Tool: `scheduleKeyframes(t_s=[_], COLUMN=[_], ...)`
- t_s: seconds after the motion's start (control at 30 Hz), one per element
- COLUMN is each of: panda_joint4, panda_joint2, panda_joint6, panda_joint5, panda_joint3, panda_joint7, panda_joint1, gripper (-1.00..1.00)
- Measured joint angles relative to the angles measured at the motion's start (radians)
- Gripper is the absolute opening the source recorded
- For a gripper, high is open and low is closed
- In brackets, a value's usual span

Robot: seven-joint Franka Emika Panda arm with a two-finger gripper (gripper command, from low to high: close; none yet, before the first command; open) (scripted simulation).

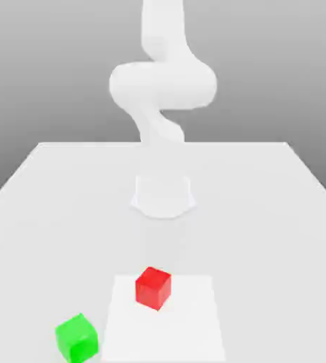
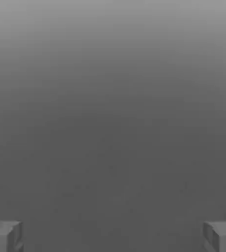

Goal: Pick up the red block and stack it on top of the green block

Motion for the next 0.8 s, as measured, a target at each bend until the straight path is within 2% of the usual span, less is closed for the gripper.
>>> scheduleKeyframes(t_s=[0.4, 0.57, 0.67, 0.8], panda_joint4=[-0.305, -0.449, -0.470, -0.457], panda_joint2=[0.430, 0.639, 0.735, 0.851], panda_joint6=[0.278, 0.419, 0.494, 0.592], panda_joint5=[-0.054, 0.000, 0.010, -0.039], panda_joint3=[0.096, 0.098, 0.095, 0.073], panda_joint7=[0.289, 0.371, 0.391, 0.431], panda_joint1=[-0.131, -0.146, -0.148, -0.138], gripper=[0.00, 0.00, 0.00, 0.00])
